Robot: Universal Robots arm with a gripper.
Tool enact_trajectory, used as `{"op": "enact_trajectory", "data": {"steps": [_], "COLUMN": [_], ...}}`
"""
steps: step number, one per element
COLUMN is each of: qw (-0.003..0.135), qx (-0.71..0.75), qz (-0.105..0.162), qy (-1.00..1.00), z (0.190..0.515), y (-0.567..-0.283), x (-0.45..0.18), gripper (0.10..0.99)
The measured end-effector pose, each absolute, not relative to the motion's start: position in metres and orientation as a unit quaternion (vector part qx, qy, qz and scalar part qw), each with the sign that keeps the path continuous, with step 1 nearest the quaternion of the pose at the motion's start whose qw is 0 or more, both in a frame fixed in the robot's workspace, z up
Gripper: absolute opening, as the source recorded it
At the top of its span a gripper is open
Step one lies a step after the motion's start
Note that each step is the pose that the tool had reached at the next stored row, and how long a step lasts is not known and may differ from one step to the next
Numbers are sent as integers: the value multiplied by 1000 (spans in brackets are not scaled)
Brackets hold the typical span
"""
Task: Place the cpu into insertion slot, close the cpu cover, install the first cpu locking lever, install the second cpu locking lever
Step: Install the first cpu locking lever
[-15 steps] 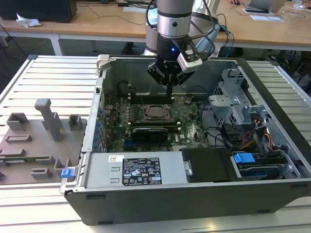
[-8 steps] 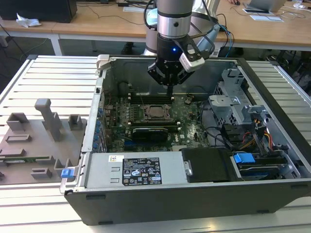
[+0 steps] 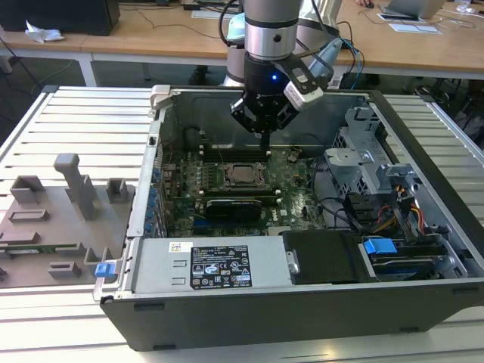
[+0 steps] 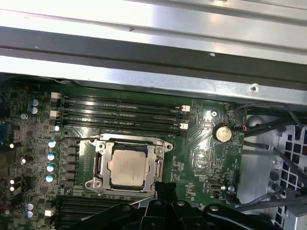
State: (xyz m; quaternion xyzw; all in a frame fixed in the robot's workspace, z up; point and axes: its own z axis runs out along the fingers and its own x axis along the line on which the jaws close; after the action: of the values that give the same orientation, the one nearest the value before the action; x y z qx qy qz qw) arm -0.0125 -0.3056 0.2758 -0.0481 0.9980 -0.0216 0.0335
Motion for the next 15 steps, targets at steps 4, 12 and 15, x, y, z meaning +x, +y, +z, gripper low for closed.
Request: {"op": "enact_trajectory", "data": {"steps": [4, 12, 15], "qw": [-23, -26, -25], "qx": [-49, -49, -49], "qz": [-19, -18, -19], "qy": [998, 998, 998], "z": [275, 275, 275], "y": [-306, -306, -306], "x": [-12, -19, -31], "gripper": [106, 106, 106]}}
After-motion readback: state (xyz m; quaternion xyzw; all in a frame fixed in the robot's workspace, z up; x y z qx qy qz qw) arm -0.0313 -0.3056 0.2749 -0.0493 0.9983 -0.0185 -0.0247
